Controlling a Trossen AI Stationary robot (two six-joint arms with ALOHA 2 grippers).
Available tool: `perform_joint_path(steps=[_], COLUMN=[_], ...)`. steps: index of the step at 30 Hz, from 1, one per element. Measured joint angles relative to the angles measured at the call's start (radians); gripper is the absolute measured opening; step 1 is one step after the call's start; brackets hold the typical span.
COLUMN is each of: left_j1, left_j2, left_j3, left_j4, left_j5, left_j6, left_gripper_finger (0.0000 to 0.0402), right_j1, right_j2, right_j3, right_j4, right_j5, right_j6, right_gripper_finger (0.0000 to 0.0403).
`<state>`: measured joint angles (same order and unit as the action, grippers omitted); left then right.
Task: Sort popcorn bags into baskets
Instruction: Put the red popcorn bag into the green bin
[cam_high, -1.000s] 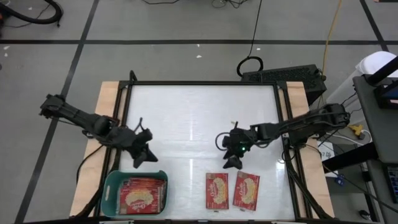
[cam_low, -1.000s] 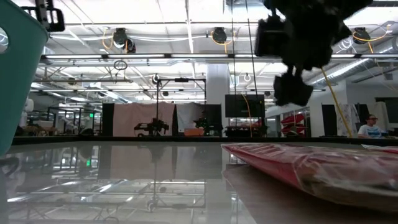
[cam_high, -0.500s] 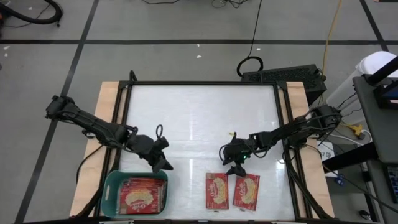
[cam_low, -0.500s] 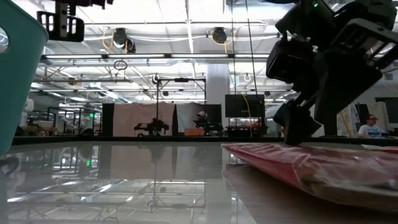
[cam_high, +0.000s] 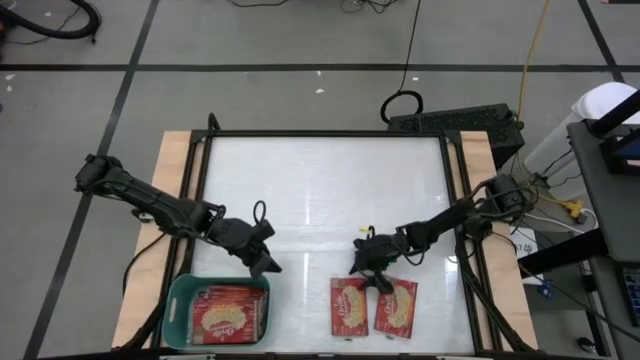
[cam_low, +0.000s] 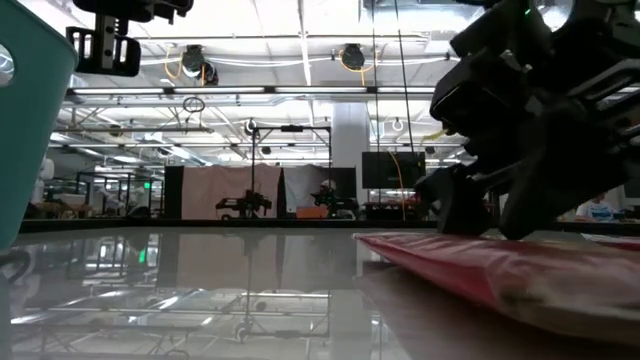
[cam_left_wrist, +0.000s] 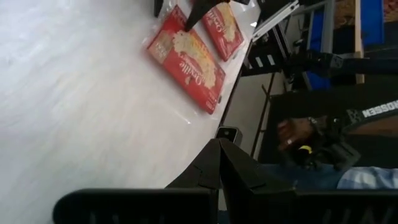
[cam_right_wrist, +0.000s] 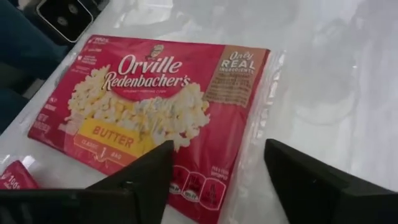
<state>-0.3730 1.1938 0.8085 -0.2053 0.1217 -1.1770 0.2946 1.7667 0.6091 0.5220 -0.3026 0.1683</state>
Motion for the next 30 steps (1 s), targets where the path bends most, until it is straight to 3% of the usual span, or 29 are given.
perform_joint_path(steps=[13, 21, 30], left_j1=[0.085, 0.154, 0.213], left_j2=[0.0, 0.0, -0.001], left_j3=[0.0, 0.0, 0.0], left_j4=[0.084, 0.259, 0.29], left_j5=[-0.001, -0.001, -0.043], left_j6=[0.05, 0.054, 0.104], left_gripper_finger=[0.0012, 0.0012, 0.0016], right_j1=[-0.035, -0.106, -0.191], right_j2=[0.02, 0.002, -0.163], right_j3=[-0.003, -0.006, -0.005], right_j4=[0.041, 0.126, 0.116], right_j5=[-0.059, -0.11, -0.117], right_j6=[0.061, 0.208, 0.213], right_gripper_finger=[0.0016, 0.0003, 0.0001])
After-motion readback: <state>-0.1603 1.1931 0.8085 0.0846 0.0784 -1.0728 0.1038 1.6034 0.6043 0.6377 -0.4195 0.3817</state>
